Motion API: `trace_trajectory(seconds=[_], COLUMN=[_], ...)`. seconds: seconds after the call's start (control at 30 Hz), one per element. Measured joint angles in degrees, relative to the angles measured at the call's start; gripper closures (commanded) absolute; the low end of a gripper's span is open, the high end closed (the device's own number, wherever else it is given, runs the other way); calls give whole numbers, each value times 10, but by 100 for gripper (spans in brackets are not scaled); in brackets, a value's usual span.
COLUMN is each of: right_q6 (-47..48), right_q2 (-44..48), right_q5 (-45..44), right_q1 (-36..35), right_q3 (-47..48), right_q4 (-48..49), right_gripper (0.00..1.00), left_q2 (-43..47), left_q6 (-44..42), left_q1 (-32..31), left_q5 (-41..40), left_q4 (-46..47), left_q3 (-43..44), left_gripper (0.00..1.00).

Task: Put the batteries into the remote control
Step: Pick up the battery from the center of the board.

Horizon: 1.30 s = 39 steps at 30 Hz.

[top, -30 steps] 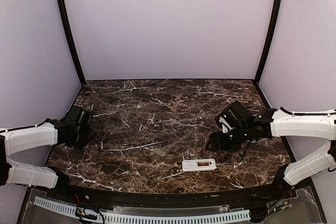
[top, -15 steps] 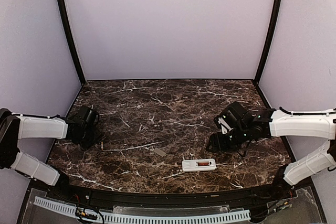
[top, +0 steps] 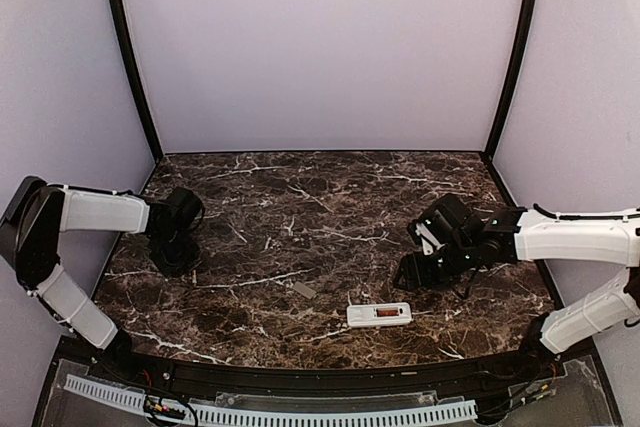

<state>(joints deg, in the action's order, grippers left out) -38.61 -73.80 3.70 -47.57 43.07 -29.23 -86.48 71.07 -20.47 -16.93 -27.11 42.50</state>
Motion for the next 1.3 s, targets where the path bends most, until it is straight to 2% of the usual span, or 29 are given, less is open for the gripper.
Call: trace_trajectory(seconds=[0.13, 0.47, 0.63, 0.8, 1.1, 1.3], right_q6=[4, 9, 18, 22, 29, 33], right_q2=[12, 54, 56, 56, 56, 56], right_q5=[-5, -27, -38, -41, -49, -49], right_q1=[0, 0, 0, 0, 0, 0], right_q3=[0, -5, -5, -5, -5, -5], right_q4=[0, -9, -12, -13, -14, -14], right_gripper=[36, 36, 36, 36, 36, 36], left_q2=[-71, -54, -52, -47, -10, 48], left_q6=[4, 21, 27, 30, 42, 35], left_q1=[-1, -1, -1, -1, -1, -1], left_q5=[-11, -2, 4, 12, 17, 8], left_q4=[-69, -83, -83, -79, -57, -60], left_q3=[77, 62, 60, 55, 20, -4], left_gripper=[75, 73, 77, 87, 95, 98])
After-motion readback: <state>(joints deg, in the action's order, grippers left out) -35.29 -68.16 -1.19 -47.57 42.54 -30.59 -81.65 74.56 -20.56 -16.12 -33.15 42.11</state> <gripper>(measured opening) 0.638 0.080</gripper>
